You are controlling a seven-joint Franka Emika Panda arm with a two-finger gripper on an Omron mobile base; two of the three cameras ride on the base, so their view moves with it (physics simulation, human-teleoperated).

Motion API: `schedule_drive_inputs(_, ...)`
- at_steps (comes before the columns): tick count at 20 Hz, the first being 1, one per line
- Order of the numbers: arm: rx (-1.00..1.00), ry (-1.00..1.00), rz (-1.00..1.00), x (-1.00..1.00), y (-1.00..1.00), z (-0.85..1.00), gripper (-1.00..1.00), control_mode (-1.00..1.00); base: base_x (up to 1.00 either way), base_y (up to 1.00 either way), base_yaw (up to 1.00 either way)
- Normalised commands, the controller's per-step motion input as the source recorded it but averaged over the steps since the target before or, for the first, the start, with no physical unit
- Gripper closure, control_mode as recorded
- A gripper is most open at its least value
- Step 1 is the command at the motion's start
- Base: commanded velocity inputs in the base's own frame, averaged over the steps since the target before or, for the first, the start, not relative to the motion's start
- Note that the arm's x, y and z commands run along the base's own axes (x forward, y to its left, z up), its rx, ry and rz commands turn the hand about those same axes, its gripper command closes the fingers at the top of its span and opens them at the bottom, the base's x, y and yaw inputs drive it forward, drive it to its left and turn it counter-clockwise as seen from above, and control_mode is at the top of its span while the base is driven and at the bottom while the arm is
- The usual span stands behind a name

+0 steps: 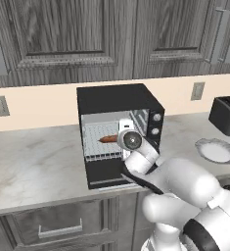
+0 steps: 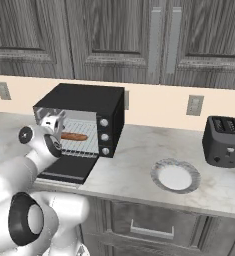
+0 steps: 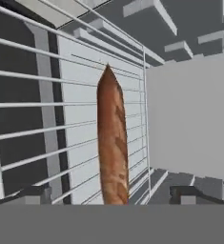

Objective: Pull the toaster oven rack outwards. Pick up the baguette from the plate and place it on the toaster oven rack. Close the toaster oven door fully and set the temperature to the lowest setting.

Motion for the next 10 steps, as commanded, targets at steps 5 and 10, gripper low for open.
schedule_drive_inputs(5, 0.1, -0.45, 0.0, -0.88, -0.09, 0.69, -1.0, -1.0, 0.0, 0.0, 0.0)
schedule_drive_inputs(10, 0.09, -0.26, 0.0, -0.94, -0.16, 0.77, -1.0, -1.0, 0.0, 0.0, 0.0)
